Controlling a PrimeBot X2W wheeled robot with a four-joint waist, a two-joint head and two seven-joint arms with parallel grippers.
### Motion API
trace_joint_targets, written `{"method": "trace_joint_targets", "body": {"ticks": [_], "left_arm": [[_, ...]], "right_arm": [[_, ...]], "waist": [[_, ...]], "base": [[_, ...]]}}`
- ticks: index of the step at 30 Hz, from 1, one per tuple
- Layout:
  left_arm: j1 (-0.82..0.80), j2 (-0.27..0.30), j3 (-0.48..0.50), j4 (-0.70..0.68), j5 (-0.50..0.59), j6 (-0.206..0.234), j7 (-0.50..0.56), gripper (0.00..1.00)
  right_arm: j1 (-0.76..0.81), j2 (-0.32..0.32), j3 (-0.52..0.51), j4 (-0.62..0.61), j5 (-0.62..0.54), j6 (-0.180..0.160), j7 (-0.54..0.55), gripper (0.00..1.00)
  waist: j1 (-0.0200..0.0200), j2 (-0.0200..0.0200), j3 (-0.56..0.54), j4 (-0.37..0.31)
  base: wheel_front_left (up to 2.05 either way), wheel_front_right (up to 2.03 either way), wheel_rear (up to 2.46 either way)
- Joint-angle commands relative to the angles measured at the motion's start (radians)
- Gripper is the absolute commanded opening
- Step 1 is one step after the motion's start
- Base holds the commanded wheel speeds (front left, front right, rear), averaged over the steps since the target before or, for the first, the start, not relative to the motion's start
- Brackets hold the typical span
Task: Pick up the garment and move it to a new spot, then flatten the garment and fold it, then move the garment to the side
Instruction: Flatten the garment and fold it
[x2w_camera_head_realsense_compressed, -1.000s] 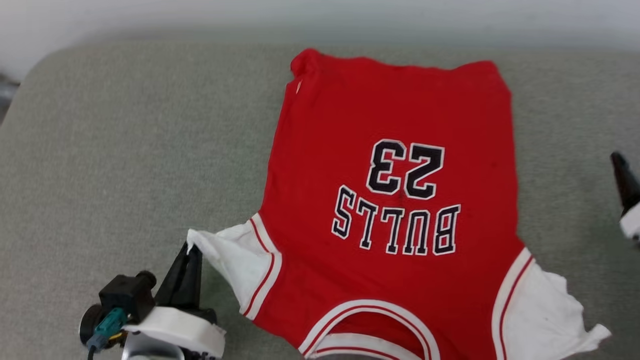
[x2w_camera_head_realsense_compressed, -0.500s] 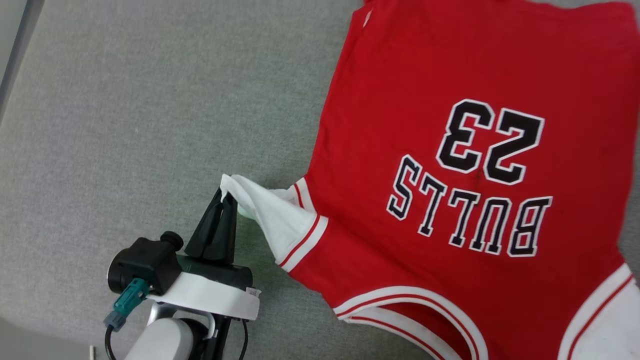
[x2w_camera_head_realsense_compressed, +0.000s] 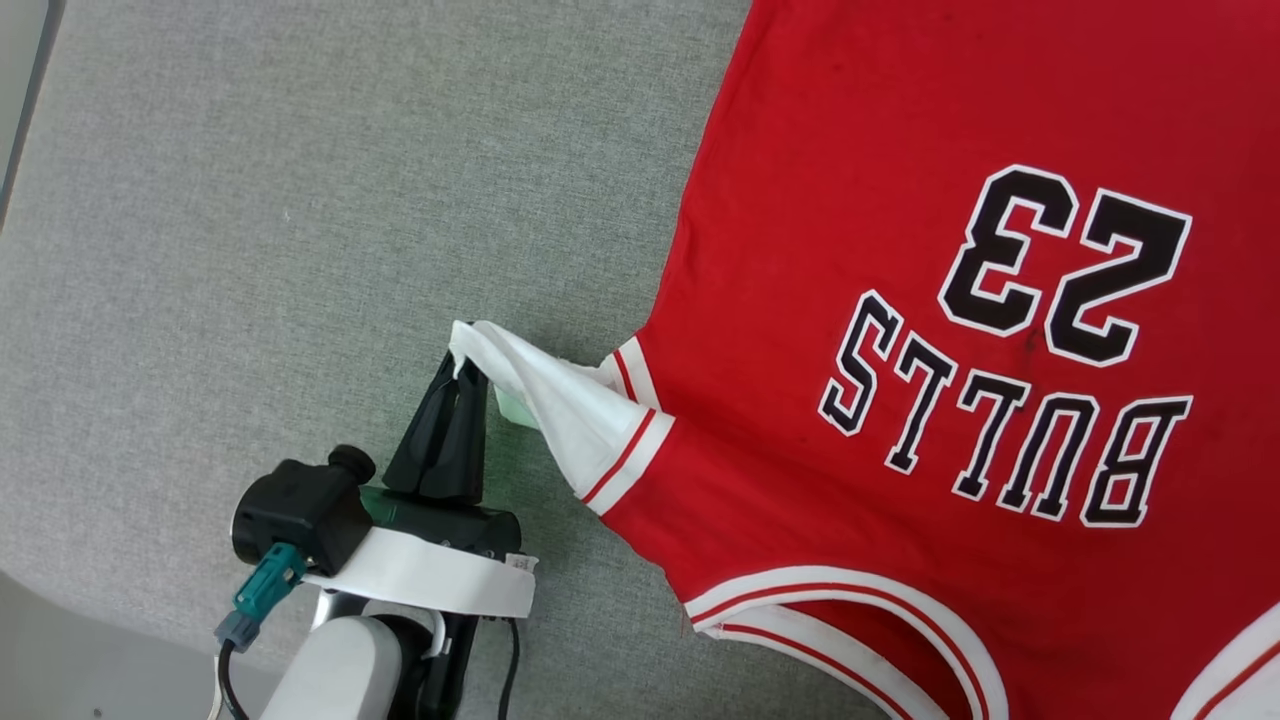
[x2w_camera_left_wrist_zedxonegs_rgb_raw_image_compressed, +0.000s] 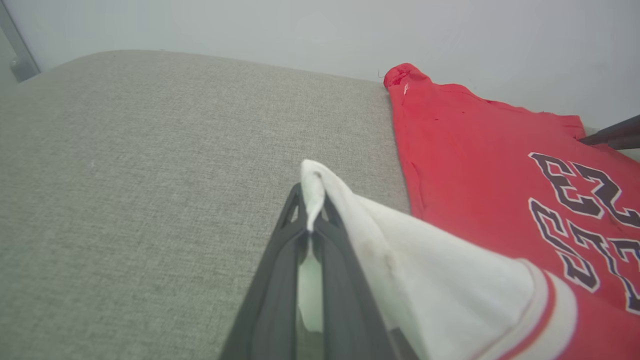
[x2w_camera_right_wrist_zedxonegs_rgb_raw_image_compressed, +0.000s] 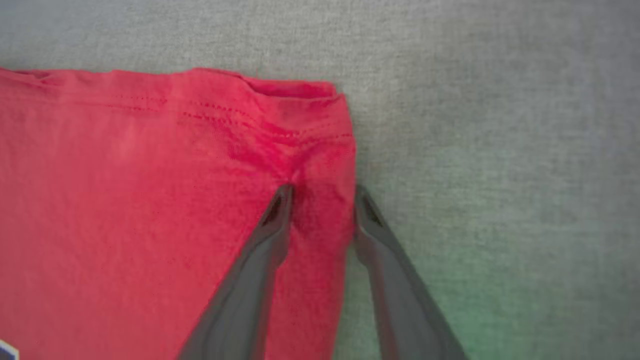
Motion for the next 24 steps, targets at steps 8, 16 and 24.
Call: {"method": "trace_joint_targets", "body": {"ticks": [8, 16, 24], "left_arm": [[0.032, -0.012, 0.040, 0.059, 0.028, -0.022, -0.003, 0.00], [0.086, 0.014, 0.066, 0.129, 0.021, -0.014, 0.000, 0.00], [0.163, 0.057, 0.096, 0.160, -0.001, 0.007, 0.041, 0.00]], "right_arm": [[0.103, 0.026, -0.007, -0.005, 0.012, -0.001, -0.049, 0.00], [0.272, -0.015, 0.013, -0.118, 0.088, -0.001, -0.108, 0.00], [0.624, 0.008, 0.014, -0.351, 0.176, -0.001, -0.149, 0.00]], "waist": [[0.0002, 0.0000, -0.089, -0.029], [0.0002, 0.0000, -0.247, -0.117], [0.0002, 0.0000, -0.374, -0.243]], "base": [[0.00, 0.00, 0.00], [0.00, 0.00, 0.00], [0.00, 0.00, 0.00]]}}
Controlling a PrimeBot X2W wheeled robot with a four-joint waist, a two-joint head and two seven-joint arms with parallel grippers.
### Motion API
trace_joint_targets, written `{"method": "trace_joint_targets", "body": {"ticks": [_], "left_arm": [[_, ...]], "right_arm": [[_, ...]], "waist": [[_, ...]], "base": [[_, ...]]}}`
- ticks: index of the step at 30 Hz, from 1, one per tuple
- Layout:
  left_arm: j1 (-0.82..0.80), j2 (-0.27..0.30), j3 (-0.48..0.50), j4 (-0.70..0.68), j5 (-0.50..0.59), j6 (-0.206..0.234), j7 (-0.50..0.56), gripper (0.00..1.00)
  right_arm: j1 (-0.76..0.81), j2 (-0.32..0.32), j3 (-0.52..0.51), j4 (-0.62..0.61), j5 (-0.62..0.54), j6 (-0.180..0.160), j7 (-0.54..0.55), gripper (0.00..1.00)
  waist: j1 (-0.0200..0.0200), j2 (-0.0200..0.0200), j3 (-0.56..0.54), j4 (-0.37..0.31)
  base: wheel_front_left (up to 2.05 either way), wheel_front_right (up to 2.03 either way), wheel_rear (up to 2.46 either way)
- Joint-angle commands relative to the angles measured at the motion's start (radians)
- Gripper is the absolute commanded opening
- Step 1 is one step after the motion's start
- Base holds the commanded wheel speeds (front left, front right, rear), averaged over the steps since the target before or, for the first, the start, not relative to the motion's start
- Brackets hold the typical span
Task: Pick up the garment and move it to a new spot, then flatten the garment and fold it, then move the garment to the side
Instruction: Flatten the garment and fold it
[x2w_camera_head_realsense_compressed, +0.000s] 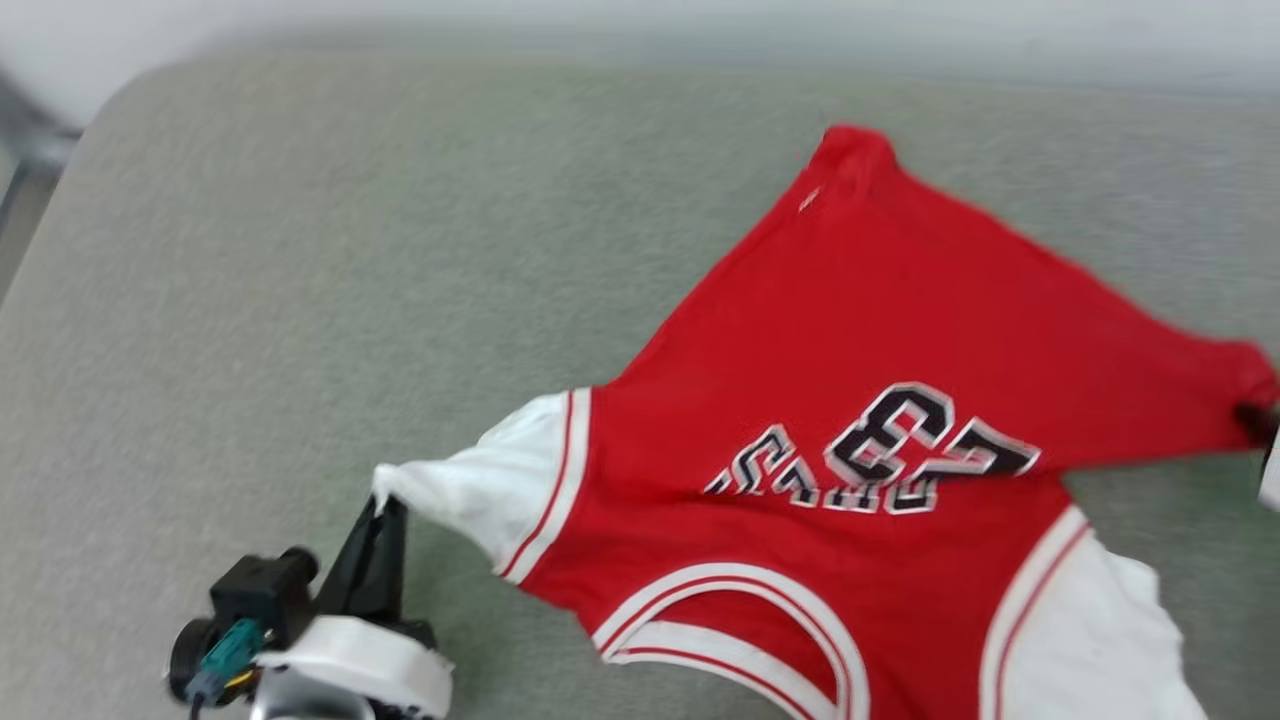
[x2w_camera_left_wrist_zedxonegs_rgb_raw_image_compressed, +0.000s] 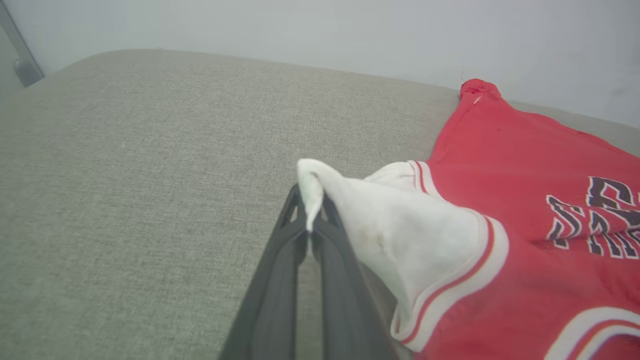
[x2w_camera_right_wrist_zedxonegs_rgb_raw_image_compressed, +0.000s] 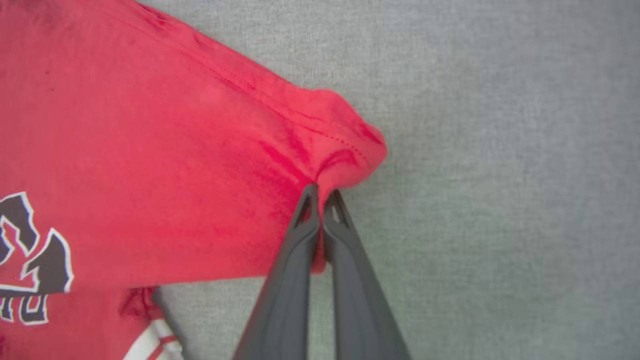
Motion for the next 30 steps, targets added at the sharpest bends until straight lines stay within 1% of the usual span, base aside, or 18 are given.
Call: {"method": "trace_joint_targets", "body": {"ticks": [1, 4, 7, 14, 16, 17, 20, 22, 23, 24, 27, 29, 30], "left_arm": [[0.028, 0.016, 0.014, -0.002, -0.007, 0.011, 0.006, 0.00], [0.065, 0.032, 0.026, -0.006, -0.015, 0.019, 0.019, 0.00], [0.097, 0.046, 0.040, -0.010, -0.023, 0.028, 0.027, 0.00], [0.151, 0.070, 0.052, -0.010, -0.038, 0.034, 0.048, 0.00], [0.160, 0.072, 0.053, -0.013, -0.041, 0.037, 0.053, 0.00], [0.160, 0.072, 0.053, -0.013, -0.041, 0.037, 0.053, 0.00], [0.166, 0.074, 0.052, -0.017, -0.044, 0.041, 0.060, 0.00], [0.167, 0.076, 0.050, -0.020, -0.045, 0.044, 0.065, 0.00], [0.169, 0.076, 0.049, -0.021, -0.046, 0.044, 0.067, 0.00], [0.169, 0.077, 0.047, -0.023, -0.045, 0.044, 0.067, 0.00], [0.163, 0.077, 0.040, -0.030, -0.041, 0.042, 0.067, 0.00], [0.154, 0.076, 0.035, -0.034, -0.039, 0.039, 0.068, 0.00], [0.139, 0.070, 0.029, -0.041, -0.037, 0.041, 0.060, 0.00]], "right_arm": [[0.087, 0.010, -0.004, -0.062, 0.008, -0.002, -0.012, 0.00], [0.214, 0.037, -0.018, -0.150, 0.019, -0.001, -0.018, 0.00], [0.336, 0.080, -0.041, -0.233, 0.016, -0.001, -0.026, 0.00], [0.593, 0.226, -0.113, -0.380, -0.008, -0.001, -0.040, 0.00], [0.648, 0.273, -0.128, -0.403, -0.012, -0.001, -0.039, 0.00], [0.648, 0.273, -0.128, -0.403, -0.012, -0.001, -0.039, 0.00], [0.699, 0.319, -0.143, -0.418, -0.010, -0.001, -0.042, 0.00], [0.706, 0.336, -0.143, -0.429, -0.001, -0.001, -0.080, 0.00], [0.704, 0.341, -0.139, -0.433, 0.001, -0.001, -0.107, 0.64], [0.701, 0.345, -0.139, -0.433, 0.001, -0.001, -0.137, 1.00], [0.667, 0.342, -0.135, -0.446, -0.012, -0.001, -0.243, 1.00], [0.645, 0.326, -0.133, -0.445, -0.017, -0.001, -0.320, 1.00], [0.601, 0.304, -0.126, -0.430, -0.014, -0.001, -0.443, 1.00]], "waist": [[0.0001, -0.0001, -0.068, -0.084], [0.0001, -0.0001, -0.091, -0.122], [0.0001, -0.0001, -0.110, -0.155], [0.0001, -0.0001, -0.147, -0.200], [0.0001, -0.0001, -0.154, -0.205], [0.0001, -0.0001, -0.154, -0.205], [0.0001, -0.0001, -0.164, -0.209], [0.0001, -0.0001, -0.169, -0.210], [0.0001, -0.0001, -0.171, -0.211], [0.0001, -0.0001, -0.173, -0.211], [0.0001, -0.0001, -0.175, -0.207], [0.0001, -0.0001, -0.173, -0.199], [0.0001, -0.0001, -0.167, -0.188]], "base": [[0.00, 0.00, 0.00], [0.00, 0.00, 0.00], [0.00, 0.00, 0.00], [0.00, 0.00, 0.00], [0.00, 0.00, 0.00], [0.00, 0.00, 0.00], [0.00, 0.00, 0.00], [0.00, 0.00, 0.00], [0.00, 0.00, 0.00], [0.00, 0.00, 0.00], [0.00, 0.00, 0.00], [0.00, 0.00, 0.00], [0.00, 0.00, 0.00]]}}
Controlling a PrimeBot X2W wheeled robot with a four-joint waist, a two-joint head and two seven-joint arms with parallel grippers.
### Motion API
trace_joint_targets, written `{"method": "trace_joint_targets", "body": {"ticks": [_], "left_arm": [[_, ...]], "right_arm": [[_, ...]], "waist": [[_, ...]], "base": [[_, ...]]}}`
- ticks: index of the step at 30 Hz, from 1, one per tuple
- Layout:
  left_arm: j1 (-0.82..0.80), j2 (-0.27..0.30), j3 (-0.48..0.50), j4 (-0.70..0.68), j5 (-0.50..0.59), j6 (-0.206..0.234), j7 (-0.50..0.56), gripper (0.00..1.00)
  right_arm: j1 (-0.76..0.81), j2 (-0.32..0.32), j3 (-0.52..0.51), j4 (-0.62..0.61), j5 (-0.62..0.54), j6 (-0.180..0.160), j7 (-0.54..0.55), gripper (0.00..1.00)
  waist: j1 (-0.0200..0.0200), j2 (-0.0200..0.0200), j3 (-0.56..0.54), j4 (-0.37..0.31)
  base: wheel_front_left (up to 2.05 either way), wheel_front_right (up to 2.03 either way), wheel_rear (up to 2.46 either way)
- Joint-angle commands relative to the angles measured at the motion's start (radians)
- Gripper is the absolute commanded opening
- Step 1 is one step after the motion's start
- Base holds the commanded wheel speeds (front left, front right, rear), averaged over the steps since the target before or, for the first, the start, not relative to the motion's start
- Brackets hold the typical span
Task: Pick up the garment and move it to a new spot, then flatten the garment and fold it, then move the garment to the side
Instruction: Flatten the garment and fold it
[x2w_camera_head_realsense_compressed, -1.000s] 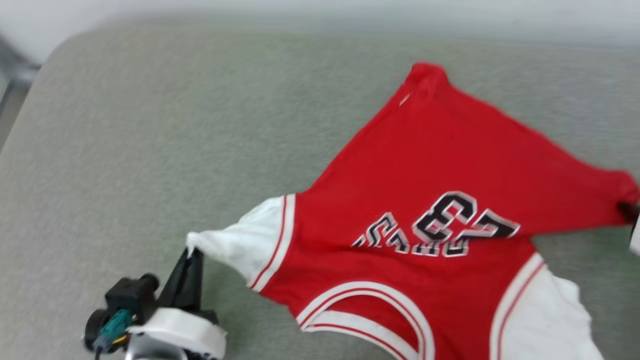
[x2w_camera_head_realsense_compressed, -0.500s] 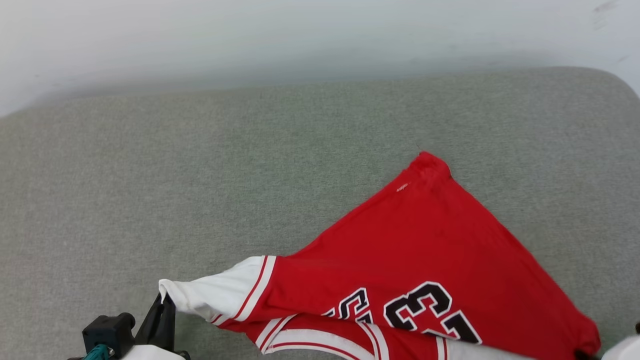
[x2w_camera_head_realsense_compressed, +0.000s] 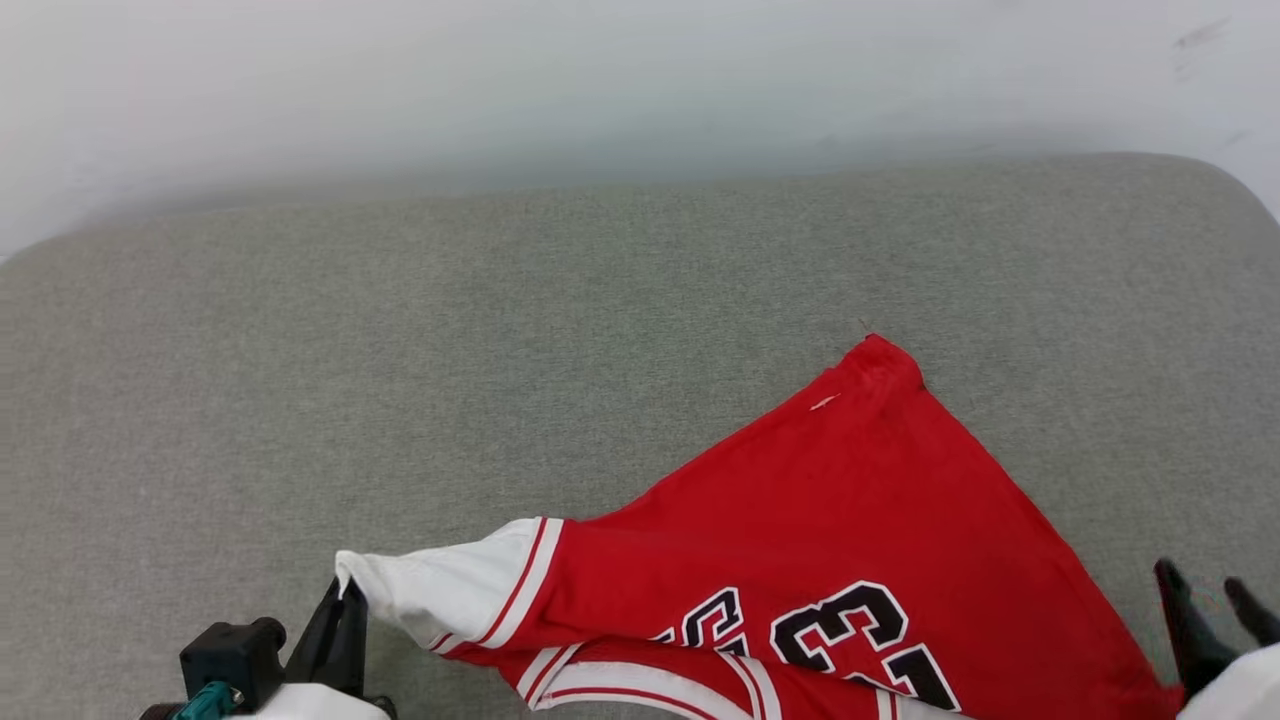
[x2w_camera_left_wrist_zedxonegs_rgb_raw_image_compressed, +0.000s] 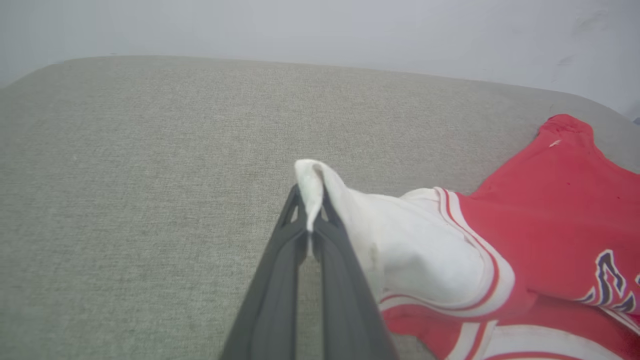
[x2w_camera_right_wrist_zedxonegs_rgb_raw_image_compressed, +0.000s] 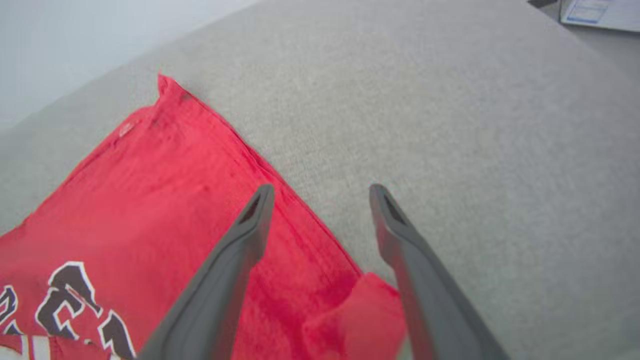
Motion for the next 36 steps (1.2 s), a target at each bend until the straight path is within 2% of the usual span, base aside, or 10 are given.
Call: {"method": "trace_joint_targets", "body": {"ticks": [1, 6, 10, 12, 13, 14, 21, 28, 36], "left_arm": [[-0.014, -0.007, -0.001, -0.007, 0.001, 0.004, -0.008, 0.00], [-0.033, -0.015, -0.014, -0.029, 0.008, 0.013, -0.008, 0.00], [-0.059, -0.019, -0.027, -0.053, 0.018, 0.012, -0.006, 0.00], [-0.080, -0.021, -0.034, -0.062, 0.022, 0.009, -0.006, 0.00], [-0.103, -0.025, -0.046, -0.069, 0.030, 0.007, -0.011, 0.00], [-0.113, -0.027, -0.050, -0.071, 0.030, 0.005, -0.011, 0.00], [-0.186, -0.040, -0.089, -0.086, 0.048, -0.015, -0.012, 0.00], [-0.263, -0.053, -0.131, -0.075, 0.064, -0.046, -0.019, 0.00], [-0.298, -0.061, -0.140, -0.051, 0.063, -0.052, -0.040, 0.00]], "right_arm": [[-0.028, -0.016, 0.006, 0.016, 0.006, -0.001, -0.043, 1.00], [-0.145, -0.076, 0.059, 0.105, 0.033, -0.001, -0.146, 1.00], [-0.261, -0.152, 0.145, 0.198, 0.060, -0.001, -0.122, 1.00], [-0.326, -0.194, 0.203, 0.234, 0.084, -0.001, -0.077, 1.00], [-0.427, -0.257, 0.296, 0.277, 0.122, -0.001, 0.033, 1.00], [-0.463, -0.278, 0.328, 0.283, 0.136, -0.001, 0.072, 1.00], [-0.682, -0.377, 0.505, 0.340, 0.214, -0.001, 0.301, 1.00], [-0.800, -0.427, 0.630, 0.412, 0.257, -0.001, 0.366, 1.00], [-0.785, -0.409, 0.769, 0.541, 0.347, 0.000, 0.479, 1.00]], "waist": [[0.0001, -0.0001, 0.005, 0.007], [0.0001, -0.0001, 0.026, 0.029], [0.0001, -0.0001, 0.058, 0.053], [0.0001, -0.0001, 0.084, 0.067], [0.0001, -0.0001, 0.114, 0.081], [0.0001, -0.0001, 0.124, 0.086], [0.0001, -0.0001, 0.206, 0.135], [0.0001, -0.0001, 0.278, 0.178], [0.0001, -0.0001, 0.305, 0.187]], "base": [[0.00, 0.00, 0.00], [0.00, 0.00, 0.00], [0.00, 0.00, 0.00], [0.00, 0.00, 0.00], [0.00, 0.00, 0.00], [0.00, 0.00, 0.00], [0.00, 0.00, 0.00], [0.00, 0.00, 0.00], [0.00, 0.00, 0.00]]}}
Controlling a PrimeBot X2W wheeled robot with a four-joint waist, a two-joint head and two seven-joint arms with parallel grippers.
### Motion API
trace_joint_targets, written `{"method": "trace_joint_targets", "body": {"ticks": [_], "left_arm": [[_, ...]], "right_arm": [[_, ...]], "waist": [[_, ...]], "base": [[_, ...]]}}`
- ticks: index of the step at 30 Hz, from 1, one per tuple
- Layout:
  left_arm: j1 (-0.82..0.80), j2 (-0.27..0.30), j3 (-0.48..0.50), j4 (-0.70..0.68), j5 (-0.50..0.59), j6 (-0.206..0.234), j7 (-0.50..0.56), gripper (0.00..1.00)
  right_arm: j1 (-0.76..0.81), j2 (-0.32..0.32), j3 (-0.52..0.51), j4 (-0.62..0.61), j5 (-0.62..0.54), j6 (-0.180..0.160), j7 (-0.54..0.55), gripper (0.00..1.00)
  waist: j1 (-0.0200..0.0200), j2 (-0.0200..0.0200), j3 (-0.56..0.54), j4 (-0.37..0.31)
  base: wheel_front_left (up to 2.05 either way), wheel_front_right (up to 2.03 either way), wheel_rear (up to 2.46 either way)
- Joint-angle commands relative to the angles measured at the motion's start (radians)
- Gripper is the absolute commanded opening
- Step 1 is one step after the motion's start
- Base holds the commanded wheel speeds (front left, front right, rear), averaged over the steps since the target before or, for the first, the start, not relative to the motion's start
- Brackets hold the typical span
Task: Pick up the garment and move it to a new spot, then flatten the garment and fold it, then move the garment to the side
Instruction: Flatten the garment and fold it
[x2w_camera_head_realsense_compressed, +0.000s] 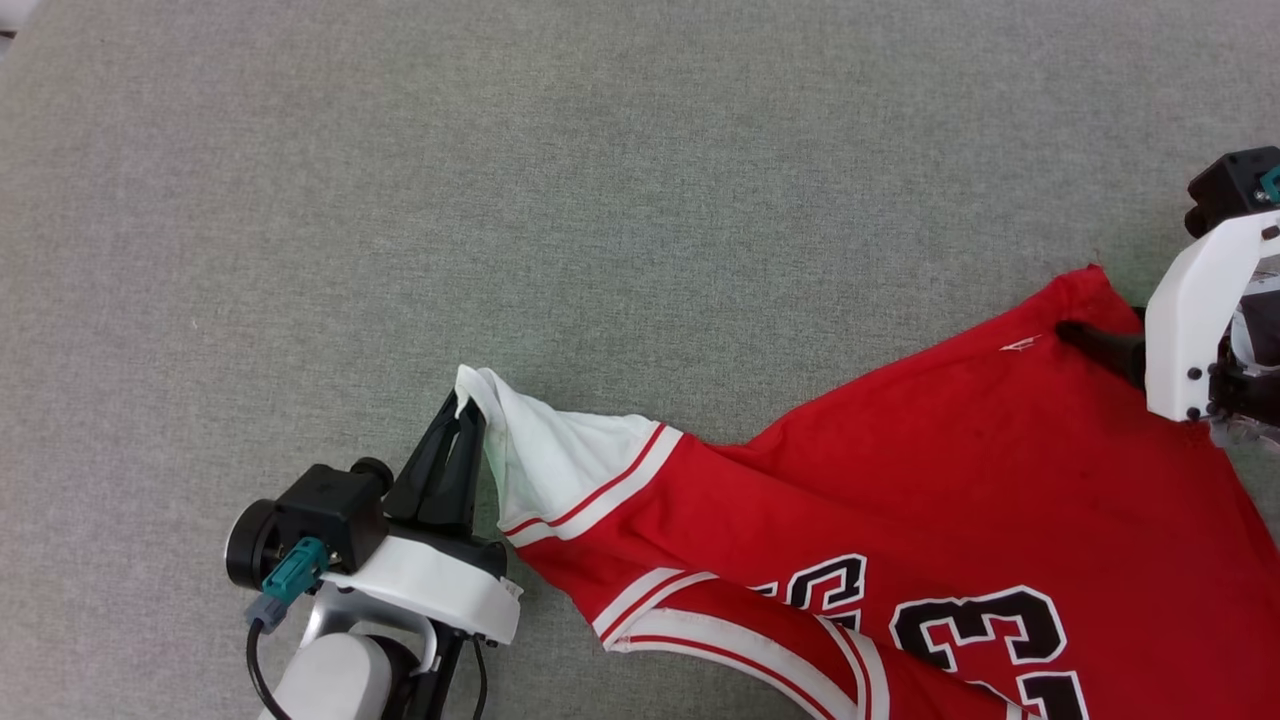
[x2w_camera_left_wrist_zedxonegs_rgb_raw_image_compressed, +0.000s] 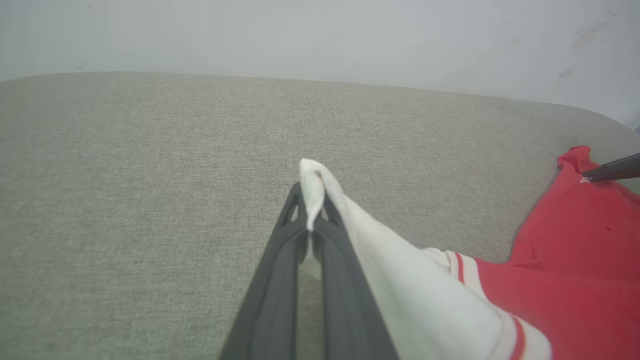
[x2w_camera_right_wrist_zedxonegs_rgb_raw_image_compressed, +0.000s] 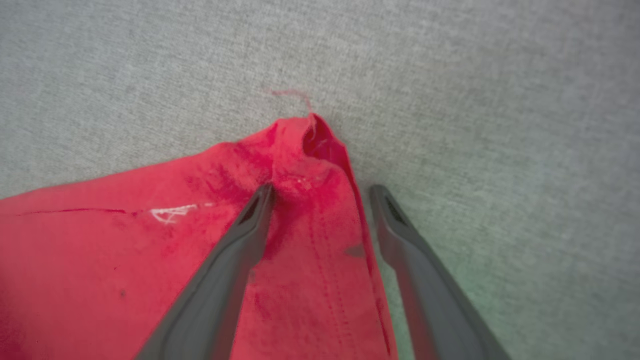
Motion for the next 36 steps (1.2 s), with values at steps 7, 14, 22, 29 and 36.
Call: {"method": "trace_joint_targets", "body": {"ticks": [7, 14, 22, 29, 36], "left_arm": [[-0.015, 0.003, 0.001, 0.014, -0.009, 0.000, -0.009, 0.00], [-0.050, 0.051, 0.025, 0.033, -0.015, -0.017, 0.008, 0.00], [-0.217, 0.090, 0.069, 0.147, -0.066, -0.062, 0.064, 0.00], [-0.439, 0.102, 0.072, 0.331, -0.081, -0.098, 0.120, 0.00], [-0.749, 0.113, 0.077, 0.538, -0.059, -0.109, 0.128, 0.00]], "right_arm": [[0.018, 0.042, 0.076, 0.070, 0.059, 0.000, 0.025, 0.00], [-0.054, 0.013, 0.037, 0.058, 0.070, -0.001, -0.118, 0.00], [-0.101, 0.043, -0.029, 0.121, 0.025, -0.001, -0.257, 0.00], [-0.180, 0.093, -0.076, 0.209, -0.038, -0.001, -0.344, 0.00], [-0.350, 0.149, -0.126, 0.279, -0.109, -0.001, -0.456, 0.00]], "waist": [[-0.0001, 0.0000, -0.009, -0.002], [-0.0001, 0.0000, -0.085, -0.021], [-0.0001, 0.0000, -0.186, -0.079], [-0.0001, 0.0000, -0.229, -0.116], [-0.0001, 0.0000, -0.211, -0.150]], "base": [[0.00, 0.00, 0.00], [0.00, 0.00, 0.00], [0.00, 0.00, 0.00], [0.00, 0.00, 0.00], [0.00, 0.00, 0.00]]}}
